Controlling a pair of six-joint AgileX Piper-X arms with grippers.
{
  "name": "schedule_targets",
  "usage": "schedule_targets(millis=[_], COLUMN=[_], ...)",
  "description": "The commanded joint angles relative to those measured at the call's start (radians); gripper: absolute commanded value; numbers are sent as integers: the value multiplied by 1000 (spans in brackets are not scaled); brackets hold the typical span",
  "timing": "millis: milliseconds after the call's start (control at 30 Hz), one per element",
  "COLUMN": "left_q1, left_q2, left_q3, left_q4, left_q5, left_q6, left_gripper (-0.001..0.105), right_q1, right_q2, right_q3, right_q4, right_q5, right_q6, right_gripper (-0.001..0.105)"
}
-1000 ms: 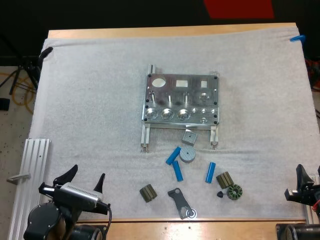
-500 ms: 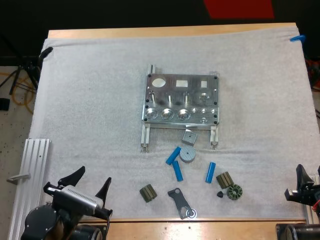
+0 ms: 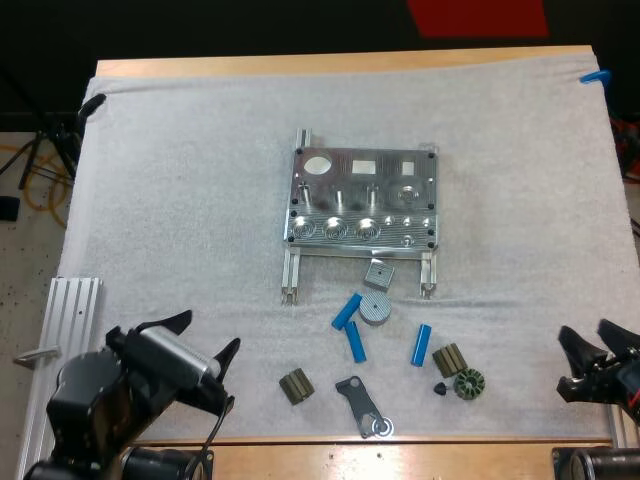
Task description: Load cells from right to left
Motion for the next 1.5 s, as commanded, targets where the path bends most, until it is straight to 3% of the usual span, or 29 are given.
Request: schedule_targets(millis=[0,133,300,500,733,933,1000,1200,1467], left_q1=[-10,-51,-146,-236,-336,-414,-434,-436,-436], left_q2=[18,57,121,219,351,500,569,729,916], left_q3=[-9,-9,-9,-9,-9,-9,-9,-9,-9], left_q4=[-30,-81,-116,-142,-233,-331,-365,-426,-536], left_q5=[20,20,20,6,-18,-55,-103,-128,-128], left_q6=[2,6,22,22,22,18,13,13,13], left_gripper=[66,66,66,66,66,66,66,66,66], right_q1=[0,0,0,0,30,134,180,261,279], right_q2=[19,78,161,247,300,332,345,351,351], right_q3=[-22,-51,-89,-119,-151,-155,-155,-155,-155], right_q4=[-2,-2,-2,48,108,150,165,169,163], right_q5=[-49,-121,-288,-376,-376,-332,-300,-227,-182], right_q6=[-15,-15,-12,-30,-104,-124,-124,-124,-124], right_gripper=[52,52,52,52,52,52,52,52,52])
